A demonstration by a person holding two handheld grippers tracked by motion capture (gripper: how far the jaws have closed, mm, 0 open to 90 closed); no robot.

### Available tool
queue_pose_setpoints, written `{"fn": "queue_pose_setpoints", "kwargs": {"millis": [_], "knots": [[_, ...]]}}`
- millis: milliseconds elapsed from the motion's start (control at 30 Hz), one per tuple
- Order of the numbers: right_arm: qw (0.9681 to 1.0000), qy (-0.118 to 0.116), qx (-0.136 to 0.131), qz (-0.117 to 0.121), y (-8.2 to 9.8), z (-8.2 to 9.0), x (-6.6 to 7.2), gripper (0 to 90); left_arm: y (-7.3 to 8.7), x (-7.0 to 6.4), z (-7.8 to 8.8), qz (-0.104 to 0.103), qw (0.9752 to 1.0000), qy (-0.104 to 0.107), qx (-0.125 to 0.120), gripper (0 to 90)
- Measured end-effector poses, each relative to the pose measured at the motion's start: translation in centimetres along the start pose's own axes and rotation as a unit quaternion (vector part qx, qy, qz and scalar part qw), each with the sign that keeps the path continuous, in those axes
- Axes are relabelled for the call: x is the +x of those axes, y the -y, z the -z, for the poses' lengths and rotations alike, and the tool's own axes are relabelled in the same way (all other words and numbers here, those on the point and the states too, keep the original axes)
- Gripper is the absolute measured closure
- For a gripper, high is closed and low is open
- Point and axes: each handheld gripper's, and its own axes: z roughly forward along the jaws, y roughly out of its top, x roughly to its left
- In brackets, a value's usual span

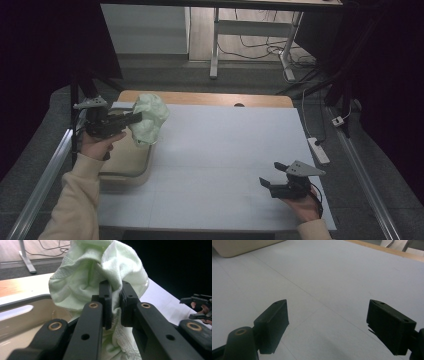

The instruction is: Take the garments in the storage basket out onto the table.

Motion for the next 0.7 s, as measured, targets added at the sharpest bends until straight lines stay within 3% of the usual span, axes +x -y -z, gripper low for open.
{"fn": "queue_pose_setpoints", "kwargs": {"millis": [700], "knots": [[1.0000,0.001,-0.002,0.000,0.0,-0.1,0.0,17.4,0.1,-2.6,-3.6,-0.021,0.9986,0.040,0.028,80.8]]}}
